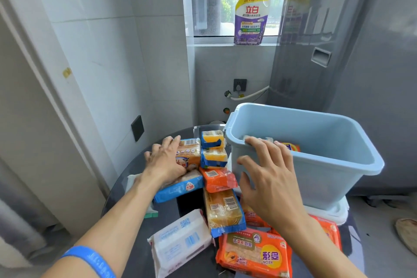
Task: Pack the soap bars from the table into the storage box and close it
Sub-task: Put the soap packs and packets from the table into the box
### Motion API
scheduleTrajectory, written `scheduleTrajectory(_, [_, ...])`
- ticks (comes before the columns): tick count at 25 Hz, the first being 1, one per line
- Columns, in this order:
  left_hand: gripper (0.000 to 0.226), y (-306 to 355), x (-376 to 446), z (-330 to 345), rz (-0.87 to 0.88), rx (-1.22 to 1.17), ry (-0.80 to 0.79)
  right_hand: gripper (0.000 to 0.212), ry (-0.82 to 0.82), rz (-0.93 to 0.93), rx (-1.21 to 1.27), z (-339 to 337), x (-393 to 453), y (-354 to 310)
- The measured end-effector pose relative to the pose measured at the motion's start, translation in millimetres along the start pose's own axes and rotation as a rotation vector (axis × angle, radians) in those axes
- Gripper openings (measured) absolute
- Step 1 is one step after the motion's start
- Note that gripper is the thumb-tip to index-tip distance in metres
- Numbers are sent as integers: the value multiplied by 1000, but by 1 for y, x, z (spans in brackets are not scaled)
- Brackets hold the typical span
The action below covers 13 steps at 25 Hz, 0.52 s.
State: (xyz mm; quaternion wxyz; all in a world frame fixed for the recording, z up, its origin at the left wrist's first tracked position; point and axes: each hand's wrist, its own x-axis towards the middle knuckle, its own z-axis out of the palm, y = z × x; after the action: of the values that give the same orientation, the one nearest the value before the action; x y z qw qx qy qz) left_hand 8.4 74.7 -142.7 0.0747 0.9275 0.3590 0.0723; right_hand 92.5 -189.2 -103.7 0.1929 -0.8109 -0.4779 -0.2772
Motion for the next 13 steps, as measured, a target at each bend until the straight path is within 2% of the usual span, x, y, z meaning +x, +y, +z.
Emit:
scheduleTrajectory(4, [70,2,-4,0,-66,196,178,9,27,-14,-5,3,0,-1])
scheduleTrajectory(7, [63,5,-14,-6,-64,119,326,8,30,-19,2,3,1,0])
scheduleTrajectory(10, [65,2,-18,-39,-24,-274,472,10,-1,-15,13,0,0,2])
scheduleTrajectory(13, [63,21,-35,-83,-21,-946,452,17,-8,17,33,-6,4,-4])
